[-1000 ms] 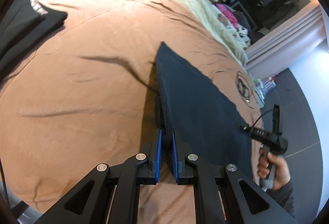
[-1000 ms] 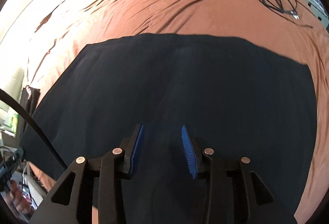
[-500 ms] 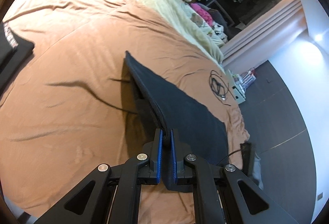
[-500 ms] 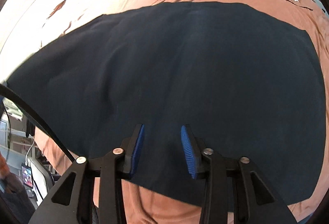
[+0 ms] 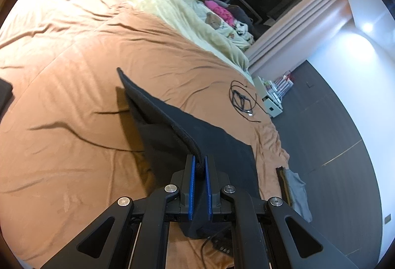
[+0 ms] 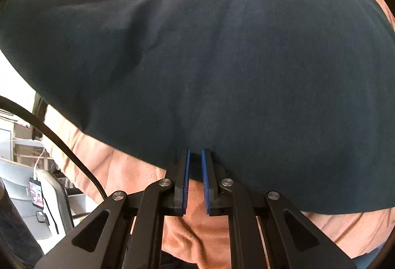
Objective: Fold small clothes
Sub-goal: 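Lift the shirt end with the left gripper and fold it over the body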
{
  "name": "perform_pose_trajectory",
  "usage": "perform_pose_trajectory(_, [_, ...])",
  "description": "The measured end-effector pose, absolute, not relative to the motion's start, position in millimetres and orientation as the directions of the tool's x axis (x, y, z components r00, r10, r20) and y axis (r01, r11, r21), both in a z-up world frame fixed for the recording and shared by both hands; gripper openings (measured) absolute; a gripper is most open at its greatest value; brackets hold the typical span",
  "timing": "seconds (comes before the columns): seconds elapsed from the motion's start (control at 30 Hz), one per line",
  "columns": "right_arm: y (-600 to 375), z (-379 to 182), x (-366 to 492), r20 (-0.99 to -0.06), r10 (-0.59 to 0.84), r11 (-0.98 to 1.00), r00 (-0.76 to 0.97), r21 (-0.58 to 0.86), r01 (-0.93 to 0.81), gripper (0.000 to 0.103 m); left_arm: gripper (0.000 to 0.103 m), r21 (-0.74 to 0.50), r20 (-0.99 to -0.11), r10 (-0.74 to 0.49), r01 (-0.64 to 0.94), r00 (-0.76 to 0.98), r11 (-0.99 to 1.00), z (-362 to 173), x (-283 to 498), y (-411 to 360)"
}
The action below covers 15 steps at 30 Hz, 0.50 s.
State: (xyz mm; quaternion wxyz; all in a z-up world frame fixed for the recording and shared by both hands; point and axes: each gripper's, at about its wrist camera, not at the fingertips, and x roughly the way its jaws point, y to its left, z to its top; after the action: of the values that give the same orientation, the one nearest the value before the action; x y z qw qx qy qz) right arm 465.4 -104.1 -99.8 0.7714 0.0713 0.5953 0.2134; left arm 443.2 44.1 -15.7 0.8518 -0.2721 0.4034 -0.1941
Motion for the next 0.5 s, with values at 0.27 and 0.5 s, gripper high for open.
perform_pose_trajectory(0.27, [-126.6, -102.1, 464.3, -0.847, 0.496, 0.862, 0.188, 0.454, -0.226, 0.006, 0.007, -0.608, -0.575, -0.575, 0.166, 0.582, 0.777, 4.8, 455.1, 6.9])
perform_pose_trajectory(0.5, [-193.2, -67.4, 462.2, -0.813, 0.497, 0.868, 0.303, 0.458, -0.195, 0.007, 0.007, -0.579, -0.585, -0.585, 0.217, 0.561, 0.786, 23.1, 464.6, -36.6])
